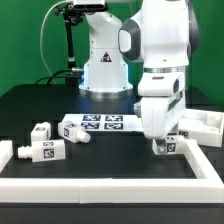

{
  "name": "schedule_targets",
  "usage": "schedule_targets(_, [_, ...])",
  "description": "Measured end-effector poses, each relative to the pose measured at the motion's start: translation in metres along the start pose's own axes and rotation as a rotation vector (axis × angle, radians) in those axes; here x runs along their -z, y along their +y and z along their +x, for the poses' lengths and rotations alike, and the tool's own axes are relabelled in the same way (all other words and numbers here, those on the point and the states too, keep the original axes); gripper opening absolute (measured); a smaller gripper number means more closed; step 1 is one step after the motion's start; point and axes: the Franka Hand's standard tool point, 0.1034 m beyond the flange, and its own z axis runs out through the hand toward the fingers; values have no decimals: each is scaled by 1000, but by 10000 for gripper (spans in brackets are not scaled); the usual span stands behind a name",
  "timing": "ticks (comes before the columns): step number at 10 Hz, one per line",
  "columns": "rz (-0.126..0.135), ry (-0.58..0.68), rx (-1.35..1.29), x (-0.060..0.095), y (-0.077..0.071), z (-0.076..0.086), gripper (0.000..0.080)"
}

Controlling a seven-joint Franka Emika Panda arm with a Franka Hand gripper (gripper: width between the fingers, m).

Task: Assemble one leg

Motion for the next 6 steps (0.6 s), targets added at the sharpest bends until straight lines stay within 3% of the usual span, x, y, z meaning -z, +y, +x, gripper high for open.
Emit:
schedule_targets(2, [0, 0, -1, 0, 0, 0, 418])
schedule_targets(3, [6, -5, 7, -1, -3, -1, 418])
schedule_targets(4, [12, -8, 11, -1, -6, -2, 282])
schedule_targets(6, [12, -12, 81, 0, -4, -8, 264])
